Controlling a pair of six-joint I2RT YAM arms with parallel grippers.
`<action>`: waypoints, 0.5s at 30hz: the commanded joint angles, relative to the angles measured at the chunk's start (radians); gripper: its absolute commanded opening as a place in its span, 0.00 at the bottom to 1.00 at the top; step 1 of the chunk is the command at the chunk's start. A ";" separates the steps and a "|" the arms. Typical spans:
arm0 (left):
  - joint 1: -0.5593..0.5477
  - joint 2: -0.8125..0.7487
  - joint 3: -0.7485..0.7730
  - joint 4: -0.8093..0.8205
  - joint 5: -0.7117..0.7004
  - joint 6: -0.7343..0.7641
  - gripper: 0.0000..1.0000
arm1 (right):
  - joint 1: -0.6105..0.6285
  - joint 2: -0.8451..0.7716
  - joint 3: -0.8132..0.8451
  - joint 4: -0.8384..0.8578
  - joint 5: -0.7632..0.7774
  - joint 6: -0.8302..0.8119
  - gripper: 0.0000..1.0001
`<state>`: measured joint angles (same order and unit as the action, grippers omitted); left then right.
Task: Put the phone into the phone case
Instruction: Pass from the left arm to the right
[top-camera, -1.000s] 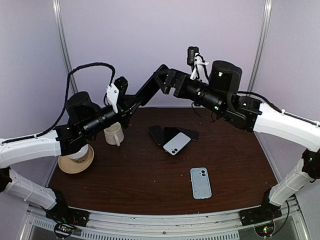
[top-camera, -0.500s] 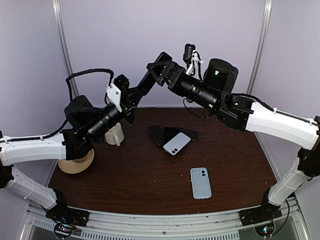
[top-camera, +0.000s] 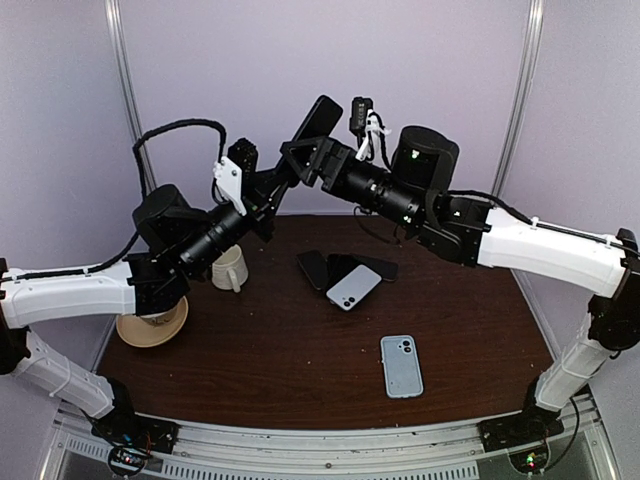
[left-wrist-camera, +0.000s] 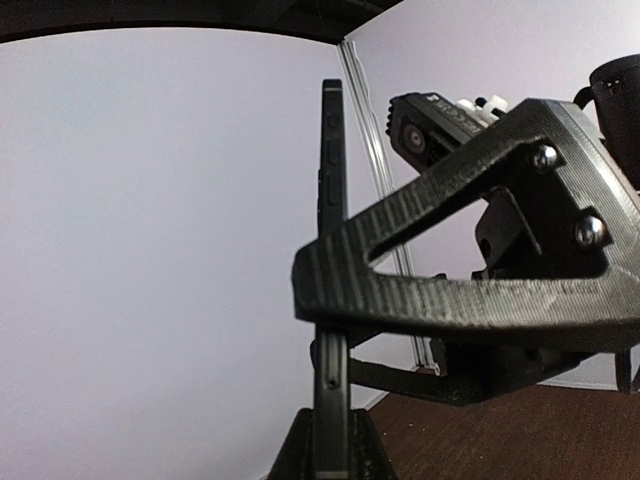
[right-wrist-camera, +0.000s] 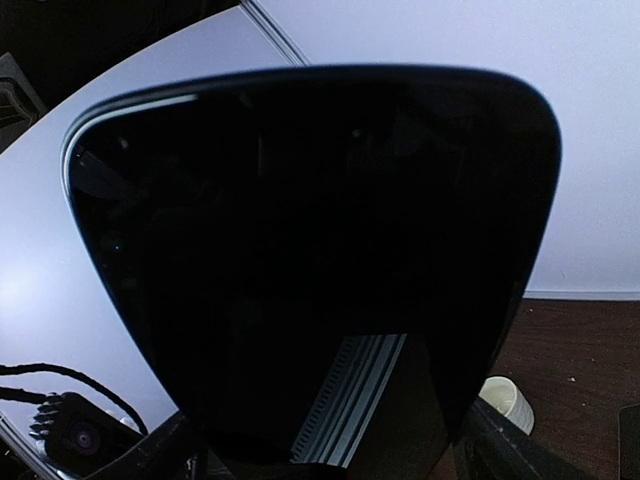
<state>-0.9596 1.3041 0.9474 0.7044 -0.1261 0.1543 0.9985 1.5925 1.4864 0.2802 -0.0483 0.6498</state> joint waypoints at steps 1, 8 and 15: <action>-0.004 -0.003 0.056 0.074 0.012 -0.020 0.00 | 0.005 0.008 0.048 0.011 -0.014 -0.026 0.85; -0.004 -0.002 0.057 0.063 0.036 -0.010 0.00 | 0.004 0.005 0.046 0.007 0.008 -0.031 0.84; -0.005 -0.002 0.063 0.048 0.040 0.000 0.00 | 0.004 0.011 0.072 -0.015 0.016 -0.039 0.87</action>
<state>-0.9596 1.3087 0.9634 0.6785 -0.1074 0.1501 0.9993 1.6012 1.5139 0.2684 -0.0441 0.6212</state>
